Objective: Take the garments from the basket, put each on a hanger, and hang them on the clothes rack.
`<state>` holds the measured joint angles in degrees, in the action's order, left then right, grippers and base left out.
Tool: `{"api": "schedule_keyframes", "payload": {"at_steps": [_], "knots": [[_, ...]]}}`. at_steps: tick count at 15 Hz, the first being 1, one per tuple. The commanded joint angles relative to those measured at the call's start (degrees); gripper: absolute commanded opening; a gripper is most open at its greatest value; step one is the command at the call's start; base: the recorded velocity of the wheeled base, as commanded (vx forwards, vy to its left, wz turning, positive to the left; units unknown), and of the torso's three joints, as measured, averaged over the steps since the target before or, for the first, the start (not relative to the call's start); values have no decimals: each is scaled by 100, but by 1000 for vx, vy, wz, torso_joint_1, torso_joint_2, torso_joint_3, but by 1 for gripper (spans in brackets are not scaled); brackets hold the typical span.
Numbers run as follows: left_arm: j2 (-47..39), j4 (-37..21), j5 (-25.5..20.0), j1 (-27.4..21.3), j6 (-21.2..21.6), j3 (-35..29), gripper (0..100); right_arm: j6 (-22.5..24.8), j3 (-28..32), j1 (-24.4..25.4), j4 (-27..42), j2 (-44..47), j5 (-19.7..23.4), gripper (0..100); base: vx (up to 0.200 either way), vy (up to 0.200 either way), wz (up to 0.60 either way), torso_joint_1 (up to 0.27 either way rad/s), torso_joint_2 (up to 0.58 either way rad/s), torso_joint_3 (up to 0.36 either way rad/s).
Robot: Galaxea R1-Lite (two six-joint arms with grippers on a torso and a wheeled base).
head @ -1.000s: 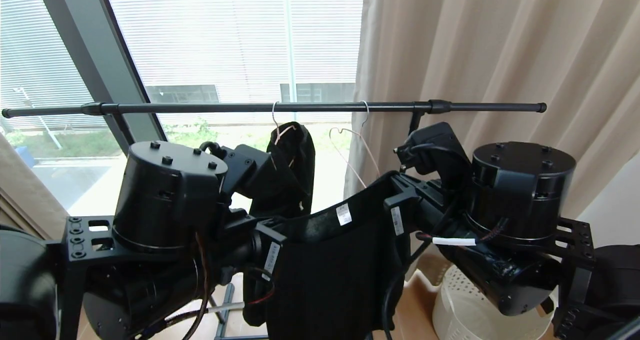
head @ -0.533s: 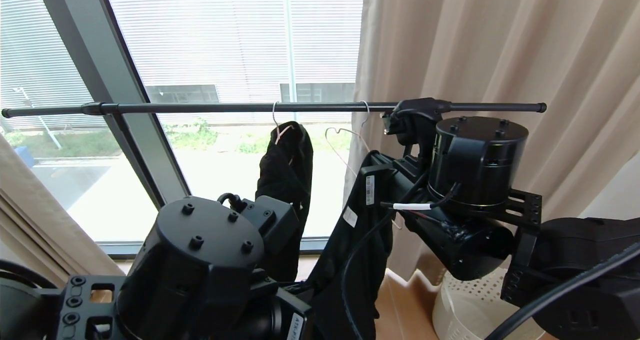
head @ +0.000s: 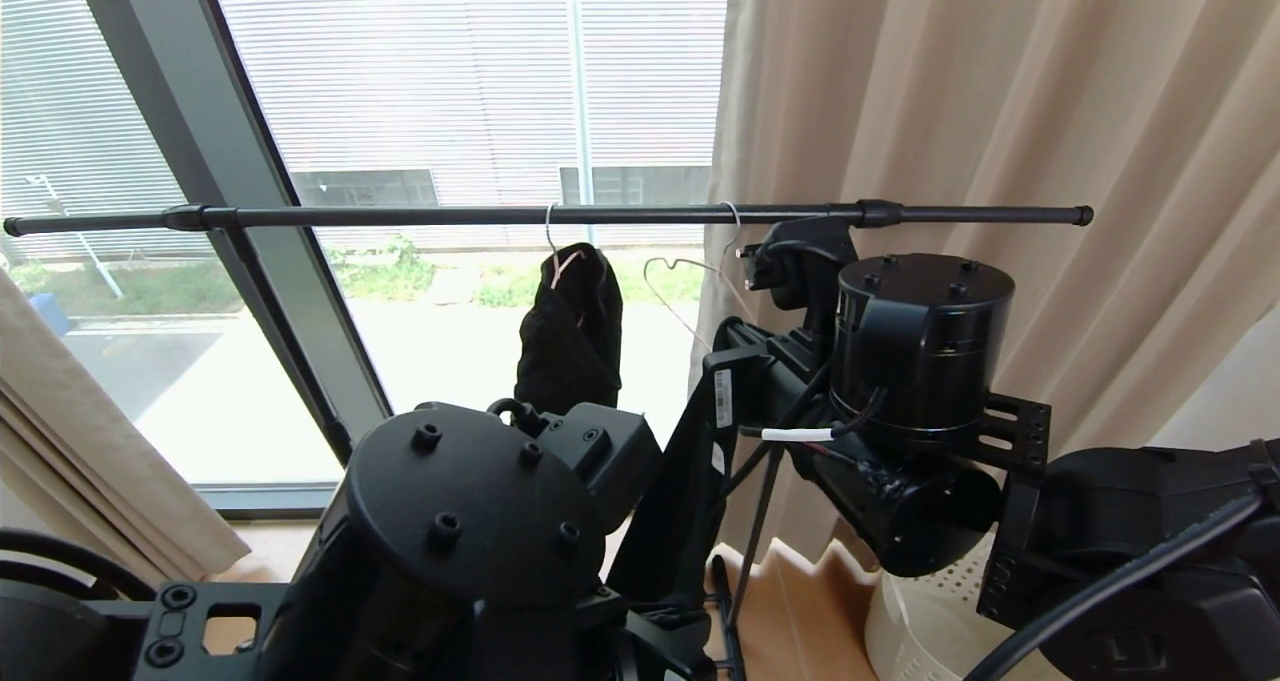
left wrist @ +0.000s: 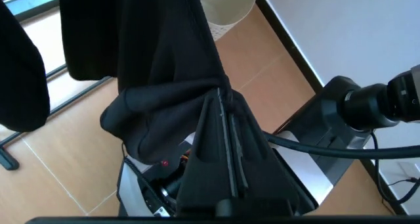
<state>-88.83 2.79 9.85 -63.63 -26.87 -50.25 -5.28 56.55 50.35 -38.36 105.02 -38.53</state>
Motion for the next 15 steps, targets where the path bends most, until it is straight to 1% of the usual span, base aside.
{"api": "schedule_keyframes", "payload": {"at_steps": [1,3,5,7,9,10,11,14,15], "knots": [[-73,2,-1,0,-11,-2,0,1,-4,1,-4,-8,-5,0,0,0,0,0,0,0],[-55,-15,17,35,-38,42,0,9,-4,-7,4,-17,-5,0,0,0,0,0,0,0],[-46,-33,43,273,-3,77,0,9,-21,-34,4,-61,-14,0,0,0,0,0,0,0],[-64,-33,52,730,50,209,0,53,-180,-78,13,-157,-93,0,0,0,0,0,0,0],[-126,-15,61,1134,59,217,0,238,-355,-78,-22,-324,-93,0,0,0,0,0,0,0],[-126,2,61,1283,129,200,0,308,-408,-78,-13,-386,-93,0,0,0,0,0,0,0],[-108,64,35,1530,314,173,0,422,-549,-78,-13,-518,-93,0,0,0,0,0,0,0],[-231,433,-1,1828,366,138,0,748,-839,-78,-40,-773,-84,0,0,0,0,0,0,0],[-266,485,-1,1890,419,77,0,783,-874,-78,-48,-799,-84,0,0,0,0,0,0,0]]}}
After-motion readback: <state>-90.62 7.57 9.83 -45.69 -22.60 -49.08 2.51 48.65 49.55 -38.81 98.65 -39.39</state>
